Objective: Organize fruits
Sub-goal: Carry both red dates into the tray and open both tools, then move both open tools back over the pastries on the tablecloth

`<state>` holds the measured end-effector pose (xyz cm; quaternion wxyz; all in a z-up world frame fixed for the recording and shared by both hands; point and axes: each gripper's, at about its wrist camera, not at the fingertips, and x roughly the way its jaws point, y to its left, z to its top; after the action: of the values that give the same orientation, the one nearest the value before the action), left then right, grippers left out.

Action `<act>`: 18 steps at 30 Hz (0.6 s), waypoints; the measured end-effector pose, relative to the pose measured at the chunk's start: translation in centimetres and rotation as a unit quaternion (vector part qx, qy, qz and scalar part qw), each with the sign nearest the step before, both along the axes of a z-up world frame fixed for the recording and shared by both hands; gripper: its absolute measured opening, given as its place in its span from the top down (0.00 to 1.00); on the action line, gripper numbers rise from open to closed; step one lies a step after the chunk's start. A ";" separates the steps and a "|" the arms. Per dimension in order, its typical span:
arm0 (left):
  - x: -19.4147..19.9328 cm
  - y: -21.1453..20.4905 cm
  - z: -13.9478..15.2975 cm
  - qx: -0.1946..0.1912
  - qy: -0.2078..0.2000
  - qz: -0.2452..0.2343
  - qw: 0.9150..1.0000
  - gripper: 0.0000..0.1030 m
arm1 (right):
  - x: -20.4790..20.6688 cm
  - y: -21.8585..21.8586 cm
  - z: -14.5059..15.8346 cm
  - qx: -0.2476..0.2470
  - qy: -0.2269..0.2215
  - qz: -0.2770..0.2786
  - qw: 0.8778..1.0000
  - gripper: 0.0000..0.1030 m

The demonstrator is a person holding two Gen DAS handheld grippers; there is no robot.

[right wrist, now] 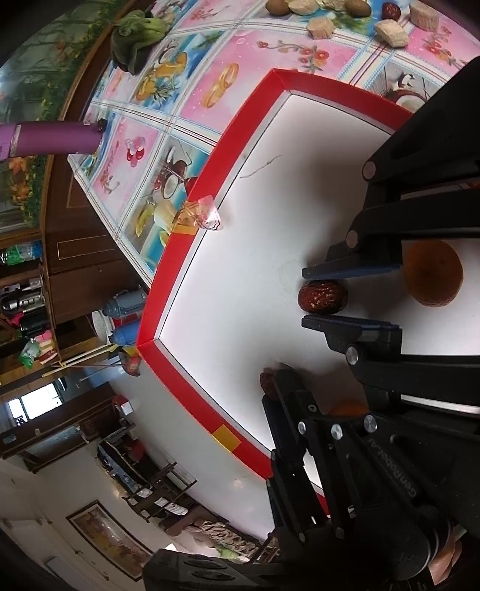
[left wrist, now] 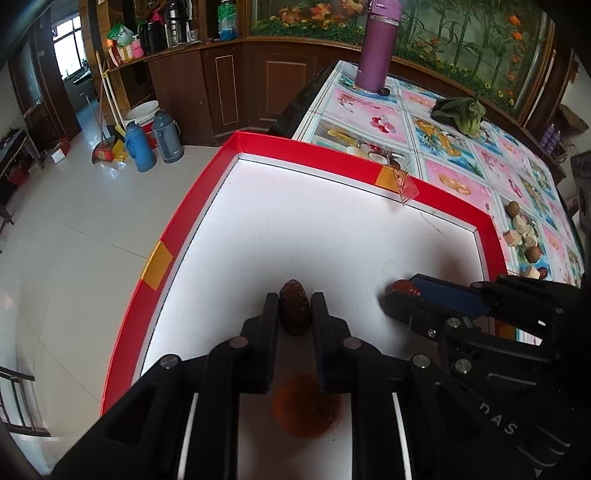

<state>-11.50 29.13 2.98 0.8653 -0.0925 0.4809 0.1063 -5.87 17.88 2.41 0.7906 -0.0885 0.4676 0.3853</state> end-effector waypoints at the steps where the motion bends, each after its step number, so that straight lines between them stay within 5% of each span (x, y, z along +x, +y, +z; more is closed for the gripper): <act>1: 0.0 0.0 0.0 0.000 0.002 0.003 1.000 0.80 | -0.1 -0.1 0.2 -0.002 -0.004 -0.001 1.000 0.70; 3: -0.4 -0.1 0.4 0.010 -0.001 0.016 1.000 0.69 | -0.5 -0.9 1.1 0.011 -0.019 -0.005 1.000 0.67; 5: -1.5 -0.4 1.4 0.032 -0.022 0.029 0.999 0.48 | -0.9 -1.9 2.0 0.030 -0.025 -0.004 0.999 0.67; 8: -3.8 -1.3 3.4 0.071 -0.065 0.043 0.994 0.35 | -2.2 -4.0 3.6 0.049 -0.051 -0.004 0.998 0.62; 10: -5.6 -2.2 4.6 0.097 -0.090 0.060 0.989 0.10 | -3.5 -5.4 4.4 0.052 -0.071 -0.003 0.996 0.55; 14: -9.6 -4.2 6.1 0.131 -0.137 0.089 0.978 0.00 | -6.4 -8.0 5.4 0.060 -0.095 0.009 0.994 0.49; 18: -11.4 -5.6 6.1 0.148 -0.128 0.121 0.973 0.00 | -8.6 -10.1 5.4 0.054 -0.108 0.011 0.993 0.46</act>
<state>-22.87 23.49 9.12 0.9045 -0.0344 0.3303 0.2677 -14.45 7.78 7.84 0.8361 -0.0922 0.3567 0.4066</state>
